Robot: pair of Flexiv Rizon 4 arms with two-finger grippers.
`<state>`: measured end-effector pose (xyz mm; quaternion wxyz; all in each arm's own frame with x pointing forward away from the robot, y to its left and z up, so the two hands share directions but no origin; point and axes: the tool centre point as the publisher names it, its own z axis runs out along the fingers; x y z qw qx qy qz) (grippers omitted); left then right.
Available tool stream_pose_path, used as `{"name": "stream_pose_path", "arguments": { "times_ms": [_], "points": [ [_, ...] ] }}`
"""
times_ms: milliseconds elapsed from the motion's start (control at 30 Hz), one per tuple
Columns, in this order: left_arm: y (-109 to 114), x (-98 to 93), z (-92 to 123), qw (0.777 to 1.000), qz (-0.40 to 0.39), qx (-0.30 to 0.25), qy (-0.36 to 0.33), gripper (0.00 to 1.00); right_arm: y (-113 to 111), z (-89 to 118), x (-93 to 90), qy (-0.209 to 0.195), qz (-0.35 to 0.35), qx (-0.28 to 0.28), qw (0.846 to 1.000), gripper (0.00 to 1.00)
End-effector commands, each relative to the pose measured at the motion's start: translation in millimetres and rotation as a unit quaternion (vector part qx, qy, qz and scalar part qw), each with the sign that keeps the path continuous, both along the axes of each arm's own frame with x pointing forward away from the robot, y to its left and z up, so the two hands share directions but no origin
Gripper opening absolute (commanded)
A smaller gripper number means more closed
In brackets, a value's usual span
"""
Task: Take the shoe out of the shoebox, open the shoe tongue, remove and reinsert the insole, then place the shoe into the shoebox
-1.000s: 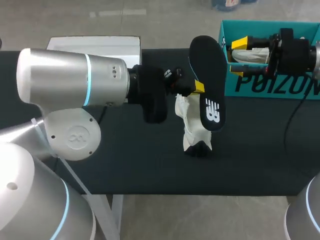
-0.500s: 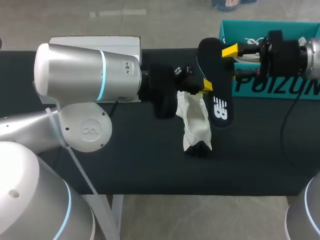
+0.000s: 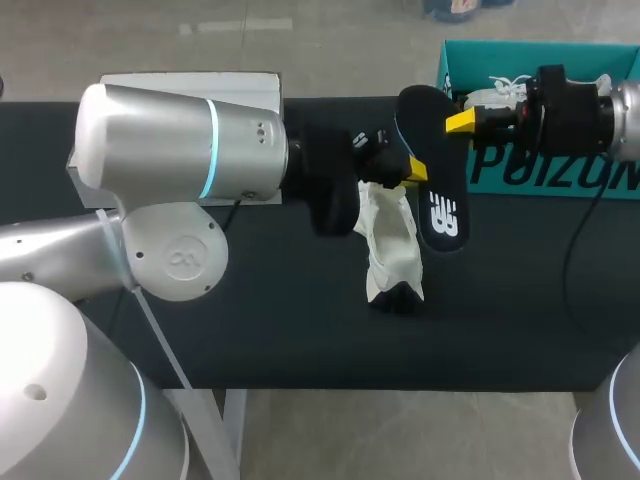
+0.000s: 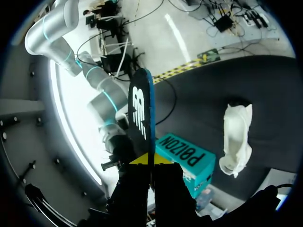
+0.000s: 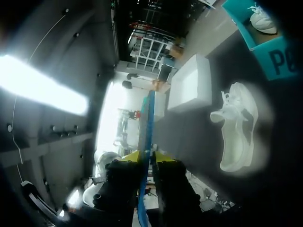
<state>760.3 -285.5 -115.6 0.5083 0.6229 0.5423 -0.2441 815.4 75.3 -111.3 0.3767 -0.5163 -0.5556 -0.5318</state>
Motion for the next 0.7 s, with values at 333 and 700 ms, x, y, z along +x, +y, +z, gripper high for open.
{"name": "stream_pose_path", "arguments": {
  "times_ms": [333,700],
  "points": [
    [24.3,7.3,2.8,0.991,-0.044,0.106,0.067,1.0,-0.2,-18.1,6.7,0.012,0.002,-0.012,1.0,0.0],
    [66.6,22.8,15.8,0.929,-0.084,0.333,0.141,1.0,8.1,-49.2,11.9,0.028,0.013,-0.055,0.998,0.0]
  ]
}}
